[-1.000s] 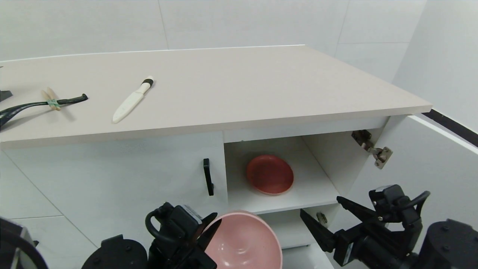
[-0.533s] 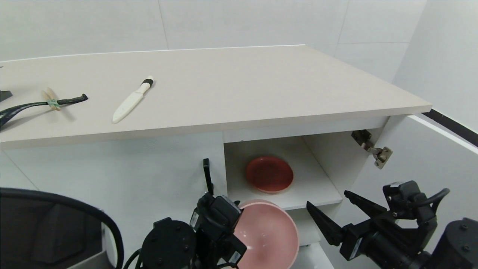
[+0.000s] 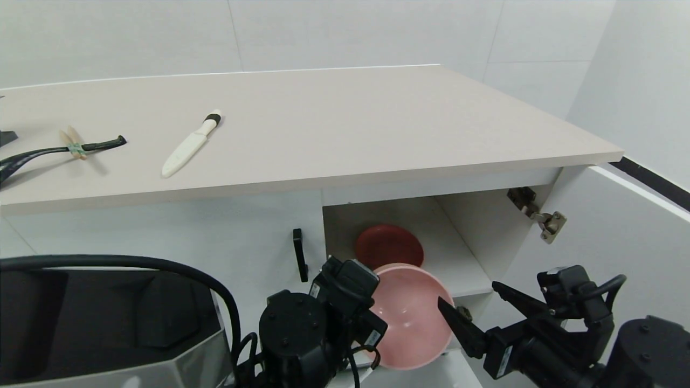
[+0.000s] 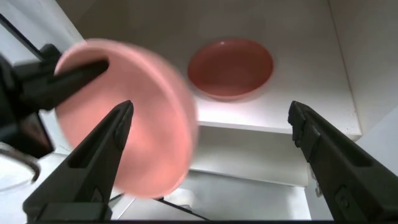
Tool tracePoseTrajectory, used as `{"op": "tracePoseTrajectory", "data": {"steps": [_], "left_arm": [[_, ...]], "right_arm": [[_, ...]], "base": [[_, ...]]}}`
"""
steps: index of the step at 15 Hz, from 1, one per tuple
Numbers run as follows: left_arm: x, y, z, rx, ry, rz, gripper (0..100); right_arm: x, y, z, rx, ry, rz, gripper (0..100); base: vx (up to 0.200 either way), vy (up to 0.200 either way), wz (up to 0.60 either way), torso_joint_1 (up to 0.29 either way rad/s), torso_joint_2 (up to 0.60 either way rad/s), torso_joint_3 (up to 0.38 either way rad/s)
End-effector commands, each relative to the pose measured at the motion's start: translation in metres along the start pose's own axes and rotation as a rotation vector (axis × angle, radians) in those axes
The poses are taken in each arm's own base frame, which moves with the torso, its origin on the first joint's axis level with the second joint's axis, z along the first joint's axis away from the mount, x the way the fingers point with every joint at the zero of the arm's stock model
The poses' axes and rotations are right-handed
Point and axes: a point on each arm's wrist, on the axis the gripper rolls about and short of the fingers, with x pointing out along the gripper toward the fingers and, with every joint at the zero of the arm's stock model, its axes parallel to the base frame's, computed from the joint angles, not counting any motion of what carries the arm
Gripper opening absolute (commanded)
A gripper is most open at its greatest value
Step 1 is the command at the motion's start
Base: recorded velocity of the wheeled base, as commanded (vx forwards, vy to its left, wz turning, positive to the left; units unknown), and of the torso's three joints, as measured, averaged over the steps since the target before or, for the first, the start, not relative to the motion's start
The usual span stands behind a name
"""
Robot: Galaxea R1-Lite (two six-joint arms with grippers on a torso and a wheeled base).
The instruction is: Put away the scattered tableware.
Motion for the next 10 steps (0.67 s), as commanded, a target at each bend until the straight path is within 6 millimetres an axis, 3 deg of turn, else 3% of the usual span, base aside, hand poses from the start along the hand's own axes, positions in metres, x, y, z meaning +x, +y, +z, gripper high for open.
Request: {"op": "tracePoseTrajectory", "data": {"steps": [1,10], "left_arm": [[0.014,-0.001,0.006,-0.017,-0.041,0.018,0],[0.018,0.000,0.021,-0.050,-0.098,0.032,0]], "right_arm": [[0.002,-0.001,-0.002,-0.004,0.009,-0.006,100],[0.023,-0.019,-0.002,0.021,0.010,-0.125,100]], "base": [[0.000,0.000,0.00,0.000,0.00,0.000],[0.000,0.000,0.00,0.000,0.00,0.000]]}}
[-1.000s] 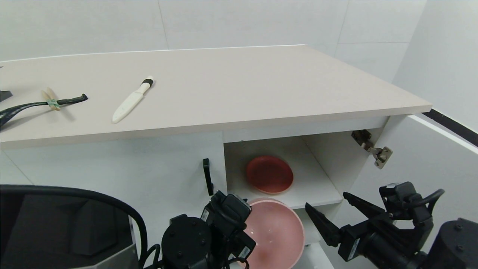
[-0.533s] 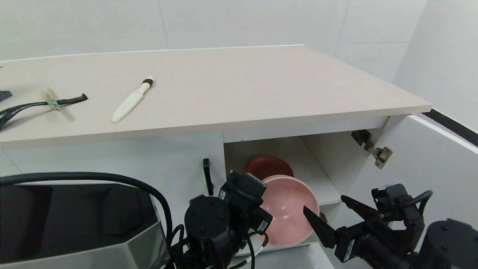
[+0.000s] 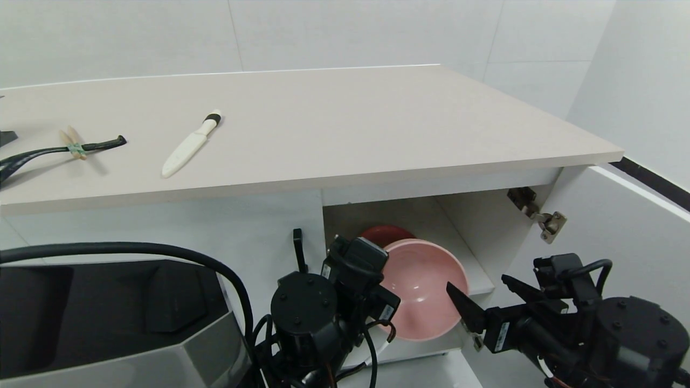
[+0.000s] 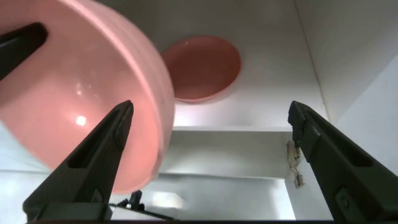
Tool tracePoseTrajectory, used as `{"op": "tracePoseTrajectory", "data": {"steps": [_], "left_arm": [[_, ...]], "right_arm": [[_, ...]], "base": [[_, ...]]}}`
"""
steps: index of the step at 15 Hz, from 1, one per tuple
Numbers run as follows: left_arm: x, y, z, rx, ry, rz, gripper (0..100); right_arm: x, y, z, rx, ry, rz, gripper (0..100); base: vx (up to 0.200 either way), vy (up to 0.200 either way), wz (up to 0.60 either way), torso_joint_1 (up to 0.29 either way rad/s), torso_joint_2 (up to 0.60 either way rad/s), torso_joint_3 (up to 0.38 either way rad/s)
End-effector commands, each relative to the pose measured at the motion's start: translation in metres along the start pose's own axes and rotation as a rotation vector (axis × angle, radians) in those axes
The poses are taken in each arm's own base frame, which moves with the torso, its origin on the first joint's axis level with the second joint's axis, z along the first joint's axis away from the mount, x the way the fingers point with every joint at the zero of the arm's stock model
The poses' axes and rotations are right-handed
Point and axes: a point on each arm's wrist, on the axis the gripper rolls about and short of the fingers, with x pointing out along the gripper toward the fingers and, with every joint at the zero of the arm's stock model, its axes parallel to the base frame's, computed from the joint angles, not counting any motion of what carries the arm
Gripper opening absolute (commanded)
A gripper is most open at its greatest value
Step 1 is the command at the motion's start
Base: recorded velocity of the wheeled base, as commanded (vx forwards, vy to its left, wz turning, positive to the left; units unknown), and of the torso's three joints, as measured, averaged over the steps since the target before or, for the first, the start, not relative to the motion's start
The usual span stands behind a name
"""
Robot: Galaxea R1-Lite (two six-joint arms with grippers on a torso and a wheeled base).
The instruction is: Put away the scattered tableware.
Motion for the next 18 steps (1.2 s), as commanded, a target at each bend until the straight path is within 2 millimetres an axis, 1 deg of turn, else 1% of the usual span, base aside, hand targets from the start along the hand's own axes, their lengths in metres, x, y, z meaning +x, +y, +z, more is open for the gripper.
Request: {"op": "tracePoseTrajectory", "data": {"steps": [1,4,9,10,12,16,17,18], "left_arm": [[0.002,0.001,0.007,-0.011,-0.025,0.005,0],[0.006,-0.001,0.012,-0.021,-0.049,0.006,0],[0.008,-0.001,0.015,-0.026,-0.061,0.011,0],[0.009,-0.001,0.017,-0.030,-0.071,0.012,0],[0.011,-0.003,0.019,-0.034,-0.084,0.007,0],[0.008,-0.007,0.016,-0.024,-0.075,-0.022,0],[0.004,-0.007,0.012,-0.016,-0.059,-0.053,100],[0.000,-0.009,0.011,-0.011,-0.056,-0.077,100]], "right_arm": [[0.005,0.001,0.001,0.009,-0.007,-0.004,100],[0.009,0.003,0.004,0.037,-0.027,-0.001,100],[0.010,0.001,0.003,0.039,-0.021,-0.012,100],[0.010,0.001,0.003,0.038,-0.019,-0.013,0],[0.011,0.002,0.003,0.046,-0.023,-0.009,0],[0.010,0.004,0.003,0.043,-0.020,0.000,0],[0.010,0.004,0.002,0.041,-0.018,-0.001,0],[0.011,0.004,0.001,0.039,-0.012,-0.003,0]], "base": [[0.000,0.000,0.00,0.000,0.00,0.000],[0.000,0.000,0.00,0.000,0.00,0.000],[0.000,0.000,0.00,0.000,0.00,0.000],[0.000,0.000,0.00,0.000,0.00,0.000],[0.000,0.000,0.00,0.000,0.00,0.000],[0.000,0.000,0.00,0.000,0.00,0.000],[0.000,0.000,0.00,0.000,0.00,0.000],[0.000,0.000,0.00,0.000,0.00,0.000]]}}
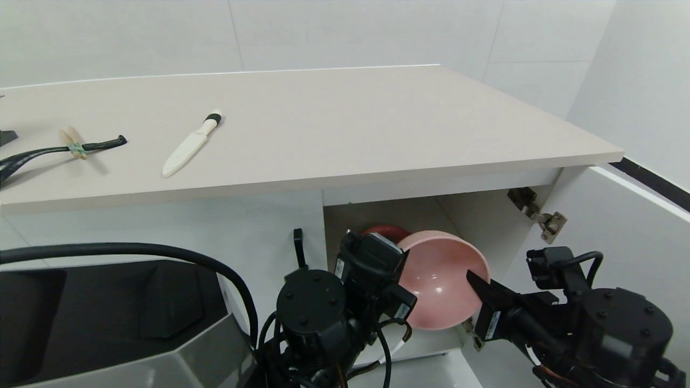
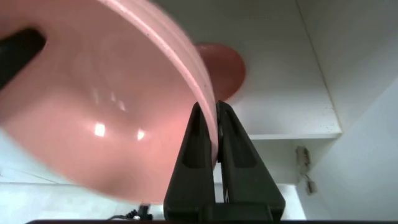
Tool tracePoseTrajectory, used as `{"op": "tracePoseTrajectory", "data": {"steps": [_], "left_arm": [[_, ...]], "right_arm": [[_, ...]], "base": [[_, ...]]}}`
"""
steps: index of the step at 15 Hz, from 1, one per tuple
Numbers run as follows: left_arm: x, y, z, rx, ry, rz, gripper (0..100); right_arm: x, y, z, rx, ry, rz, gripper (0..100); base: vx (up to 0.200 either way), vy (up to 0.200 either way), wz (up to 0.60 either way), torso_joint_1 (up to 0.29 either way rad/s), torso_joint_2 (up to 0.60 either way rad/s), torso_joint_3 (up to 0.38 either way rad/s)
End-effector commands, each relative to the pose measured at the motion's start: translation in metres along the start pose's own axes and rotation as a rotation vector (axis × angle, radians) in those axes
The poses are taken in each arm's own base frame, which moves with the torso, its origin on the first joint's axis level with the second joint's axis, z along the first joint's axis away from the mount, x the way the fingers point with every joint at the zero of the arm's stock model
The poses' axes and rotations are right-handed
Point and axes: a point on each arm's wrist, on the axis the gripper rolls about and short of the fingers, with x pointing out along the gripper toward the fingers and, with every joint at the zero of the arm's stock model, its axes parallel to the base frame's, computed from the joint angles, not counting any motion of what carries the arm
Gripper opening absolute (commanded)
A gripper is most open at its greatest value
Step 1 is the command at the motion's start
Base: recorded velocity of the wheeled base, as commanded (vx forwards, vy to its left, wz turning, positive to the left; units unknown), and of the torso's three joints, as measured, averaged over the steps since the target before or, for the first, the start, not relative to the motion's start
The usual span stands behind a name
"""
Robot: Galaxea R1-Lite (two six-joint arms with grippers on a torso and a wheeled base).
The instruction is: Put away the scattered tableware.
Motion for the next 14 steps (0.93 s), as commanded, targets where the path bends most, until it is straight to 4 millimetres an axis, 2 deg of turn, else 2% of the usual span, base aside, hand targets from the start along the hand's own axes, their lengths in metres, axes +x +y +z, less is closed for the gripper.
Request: {"op": "tracePoseTrajectory", "data": {"steps": [1,3,6,8,11,14], "left_arm": [[-0.005,-0.002,-0.001,0.005,0.011,-0.017,100],[-0.007,-0.005,0.003,0.001,0.000,-0.028,100],[-0.013,0.001,0.020,-0.022,-0.040,-0.019,100],[-0.031,0.009,0.028,-0.019,-0.033,-0.030,100],[-0.059,0.021,0.019,0.010,0.037,-0.089,100],[-0.064,0.037,0.009,0.024,0.070,-0.135,100]], "right_arm": [[0.003,-0.001,-0.005,-0.010,0.022,-0.008,0],[0.012,-0.004,-0.017,-0.030,0.070,-0.036,0],[0.025,-0.007,-0.031,-0.028,0.119,-0.073,0],[0.029,-0.012,-0.033,-0.020,0.127,-0.098,0],[0.029,-0.012,-0.031,0.002,0.118,-0.099,0],[0.029,-0.014,-0.032,-0.010,0.100,-0.169,0]], "base": [[0.000,0.000,0.00,0.000,0.00,0.000],[0.000,0.000,0.00,0.000,0.00,0.000],[0.000,0.000,0.00,0.000,0.00,0.000],[0.000,0.000,0.00,0.000,0.00,0.000],[0.000,0.000,0.00,0.000,0.00,0.000],[0.000,0.000,0.00,0.000,0.00,0.000]]}}
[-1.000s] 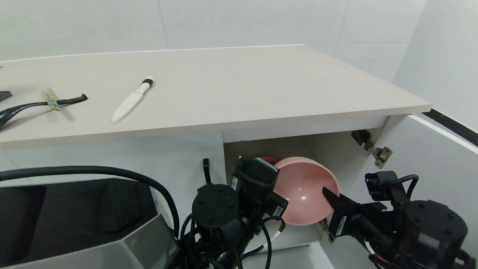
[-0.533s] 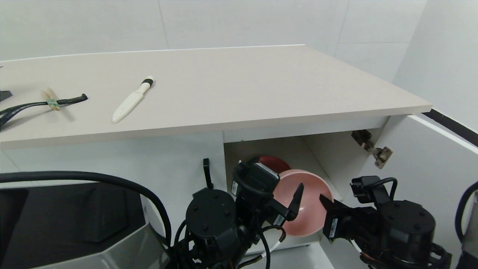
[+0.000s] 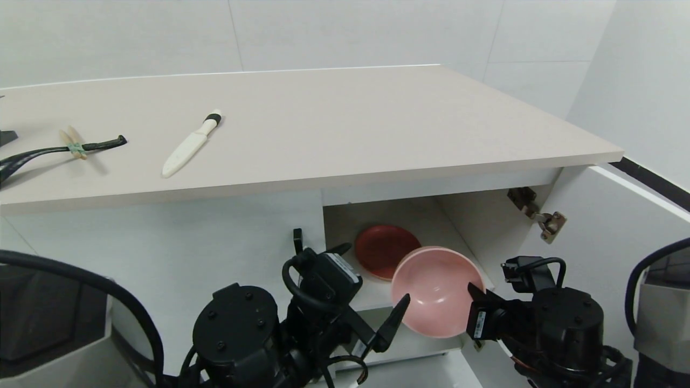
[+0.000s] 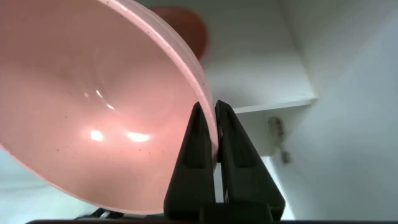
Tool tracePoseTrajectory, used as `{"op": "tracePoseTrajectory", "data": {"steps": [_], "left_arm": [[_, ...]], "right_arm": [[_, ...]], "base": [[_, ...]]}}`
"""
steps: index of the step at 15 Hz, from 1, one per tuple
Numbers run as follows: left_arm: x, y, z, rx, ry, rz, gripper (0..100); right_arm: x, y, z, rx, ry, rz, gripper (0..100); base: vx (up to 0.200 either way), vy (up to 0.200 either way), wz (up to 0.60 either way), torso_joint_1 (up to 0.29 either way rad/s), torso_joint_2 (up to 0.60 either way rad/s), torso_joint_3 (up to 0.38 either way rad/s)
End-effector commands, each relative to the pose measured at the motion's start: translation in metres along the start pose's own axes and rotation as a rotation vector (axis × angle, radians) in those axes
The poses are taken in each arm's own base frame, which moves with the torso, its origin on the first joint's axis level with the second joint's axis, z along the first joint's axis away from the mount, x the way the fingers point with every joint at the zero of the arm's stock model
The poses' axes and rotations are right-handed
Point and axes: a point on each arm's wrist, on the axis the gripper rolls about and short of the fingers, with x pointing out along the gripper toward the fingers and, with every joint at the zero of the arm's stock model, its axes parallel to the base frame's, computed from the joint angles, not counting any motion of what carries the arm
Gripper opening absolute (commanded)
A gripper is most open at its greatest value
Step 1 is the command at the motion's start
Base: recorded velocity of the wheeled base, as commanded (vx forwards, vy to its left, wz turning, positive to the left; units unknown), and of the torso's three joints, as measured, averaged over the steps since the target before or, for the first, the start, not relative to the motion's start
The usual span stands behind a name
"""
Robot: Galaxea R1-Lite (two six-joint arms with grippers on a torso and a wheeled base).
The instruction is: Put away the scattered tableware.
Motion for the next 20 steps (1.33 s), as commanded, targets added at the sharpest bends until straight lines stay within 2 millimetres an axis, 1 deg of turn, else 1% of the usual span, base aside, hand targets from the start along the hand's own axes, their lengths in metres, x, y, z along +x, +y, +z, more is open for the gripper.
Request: {"op": "tracePoseTrajectory", "data": {"steps": [1,3,4,5,6,8,9,11,13,14,16,17,18,19,20], "left_arm": [[-0.006,0.013,-0.003,0.006,0.004,-0.036,100],[-0.007,0.021,-0.006,0.008,-0.011,-0.137,100],[-0.011,0.027,-0.013,0.008,-0.009,-0.245,100],[-0.017,0.027,-0.017,0.005,0.006,-0.302,100],[-0.025,0.026,-0.021,0.001,0.031,-0.325,100],[-0.038,0.025,-0.019,0.002,0.040,-0.340,100],[-0.051,0.028,-0.011,0.025,0.016,-0.334,100],[-0.070,0.033,0.000,0.035,-0.016,-0.320,100],[-0.093,0.035,0.003,0.033,-0.023,-0.340,100],[-0.102,0.034,0.004,0.029,-0.034,-0.392,100],[-0.106,0.038,0.005,0.027,-0.051,-0.409,100],[-0.106,0.038,0.005,0.027,-0.051,-0.409,100],[-0.106,0.041,0.004,0.032,-0.046,-0.394,100],[-0.106,0.043,0.004,0.032,-0.045,-0.384,100],[-0.107,0.047,0.005,0.033,-0.050,-0.362,100]], "right_arm": [[0.000,0.000,-0.001,-0.005,-0.007,-0.030,0],[0.000,0.001,0.000,-0.001,-0.014,-0.027,0],[0.000,0.002,0.001,0.008,-0.019,-0.024,0],[0.004,0.005,0.004,0.047,-0.037,-0.015,0],[0.009,0.011,0.011,0.126,-0.075,0.001,0],[0.013,0.015,0.017,0.169,-0.101,0.011,0],[0.015,0.015,0.013,0.164,-0.090,0.007,0],[0.016,0.019,0.006,0.144,-0.064,0.018,0],[0.022,0.023,0.004,0.124,-0.062,0.039,0],[0.028,0.025,0.004,0.110,-0.062,0.052,0],[0.042,0.026,0.008,0.100,-0.076,0.081,0],[0.042,0.026,0.008,0.100,-0.076,0.081,0],[0.060,0.023,0.011,0.091,-0.092,0.081,0],[0.065,0.021,0.012,0.082,-0.096,0.084,0],[0.074,0.020,0.014,0.072,-0.098,0.115,0]], "base": [[0.000,0.000,0.00,0.000,0.00,0.000],[0.000,0.000,0.00,0.000,0.00,0.000],[0.000,0.000,0.00,0.000,0.00,0.000],[0.000,0.000,0.00,0.000,0.00,0.000],[0.000,0.000,0.00,0.000,0.00,0.000],[0.000,0.000,0.00,0.000,0.00,0.000],[0.000,0.000,0.00,0.000,0.00,0.000],[0.000,0.000,0.00,0.000,0.00,0.000],[0.000,0.000,0.00,0.000,0.00,0.000],[0.000,0.000,0.00,0.000,0.00,0.000],[0.000,0.000,0.00,0.000,0.00,0.000],[0.000,0.000,0.00,0.000,0.00,0.000],[0.000,0.000,0.00,0.000,0.00,0.000],[0.000,0.000,0.00,0.000,0.00,0.000],[0.000,0.000,0.00,0.000,0.00,0.000]]}}
